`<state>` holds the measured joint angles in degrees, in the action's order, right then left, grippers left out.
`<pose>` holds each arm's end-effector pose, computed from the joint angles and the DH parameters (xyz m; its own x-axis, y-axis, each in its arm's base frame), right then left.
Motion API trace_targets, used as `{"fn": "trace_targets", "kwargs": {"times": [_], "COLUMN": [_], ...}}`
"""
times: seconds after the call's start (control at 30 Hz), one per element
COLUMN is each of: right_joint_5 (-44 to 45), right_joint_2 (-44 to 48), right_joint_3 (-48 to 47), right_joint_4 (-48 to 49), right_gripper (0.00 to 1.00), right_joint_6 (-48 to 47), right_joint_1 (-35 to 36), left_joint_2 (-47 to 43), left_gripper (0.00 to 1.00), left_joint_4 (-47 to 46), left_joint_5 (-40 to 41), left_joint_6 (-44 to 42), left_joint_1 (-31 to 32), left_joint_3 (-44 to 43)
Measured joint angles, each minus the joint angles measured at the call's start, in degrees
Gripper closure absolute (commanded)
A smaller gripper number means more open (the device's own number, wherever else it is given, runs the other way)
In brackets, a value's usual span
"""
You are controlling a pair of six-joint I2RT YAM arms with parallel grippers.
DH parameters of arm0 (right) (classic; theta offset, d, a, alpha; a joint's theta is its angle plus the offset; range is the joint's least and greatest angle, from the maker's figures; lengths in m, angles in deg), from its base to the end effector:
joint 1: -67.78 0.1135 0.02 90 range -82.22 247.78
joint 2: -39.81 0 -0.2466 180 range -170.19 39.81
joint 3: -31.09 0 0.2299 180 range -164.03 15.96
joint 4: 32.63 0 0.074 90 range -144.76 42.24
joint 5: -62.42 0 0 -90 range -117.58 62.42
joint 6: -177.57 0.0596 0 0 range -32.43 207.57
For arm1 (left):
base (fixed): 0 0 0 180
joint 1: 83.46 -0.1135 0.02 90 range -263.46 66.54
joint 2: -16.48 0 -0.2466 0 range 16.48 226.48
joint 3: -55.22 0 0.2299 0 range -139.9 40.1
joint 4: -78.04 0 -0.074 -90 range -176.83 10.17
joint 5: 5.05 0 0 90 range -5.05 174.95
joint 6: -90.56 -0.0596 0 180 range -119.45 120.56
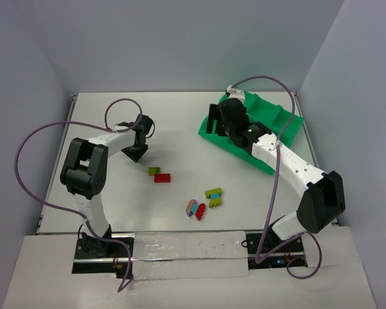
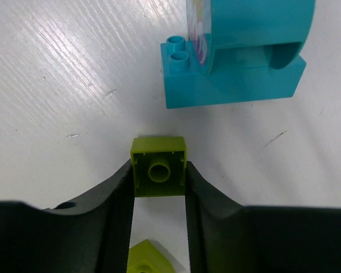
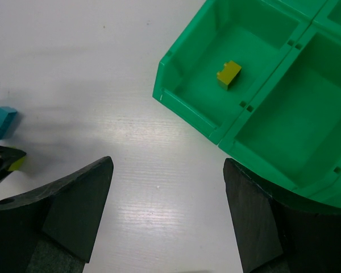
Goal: Sort the legos into containers by color
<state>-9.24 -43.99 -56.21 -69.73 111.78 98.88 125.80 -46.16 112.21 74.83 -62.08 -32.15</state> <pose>0.2936 0.1552 0.3004 -0.5412 0.1281 -0.8311 -0.0482 0.9820 0.1828 0.3282 -0.0992 0.1362 -0.4715 -0.7343 -0.4884 -0.8126 0.5769 -0.0829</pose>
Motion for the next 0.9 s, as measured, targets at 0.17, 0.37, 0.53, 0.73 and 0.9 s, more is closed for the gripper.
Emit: {"fn": "trace_targets", "kwargs": {"times": [0.17,0.37,0.53,0.73,0.9], "right_joint_5": [0.0,1.1,5.2,10.3,12.8], "right_joint_2": [0.2,4.3,13.5,28.5,38.9], "right_joint_3": [0.7,2.7,6.0,11.4,14.4], "right_joint_4": [-0.2,-0.9,-3.0,-5.9,-8.0], "right_gripper": [0.14,0.14,0.14,0.14,0.14], "right_joint_6": [0.1,0.4,0.4,0.4,0.7], "right_joint_1": [0.0,0.0,-0.2,-2.2,-2.8], "left_joint_2": [0.0,-0.3,-0.4,6.1,17.1], "left_gripper": [0.80,0.80,0.85,0.85,0.83], "left_joint_4": [0.3,1.0,-5.0,-9.2,-10.2], "left_joint_5": [0.7,1.1,-7.4,-17.8,-22.7], "left_joint_6": [-3.5,-14.0,-25.2,-32.0,-34.1], "left_joint_1": [1.4,7.9,13.4,16.6,18.4], "left_joint_3": [-0.5,-7.9,-18.0,-34.7,-50.3]}}
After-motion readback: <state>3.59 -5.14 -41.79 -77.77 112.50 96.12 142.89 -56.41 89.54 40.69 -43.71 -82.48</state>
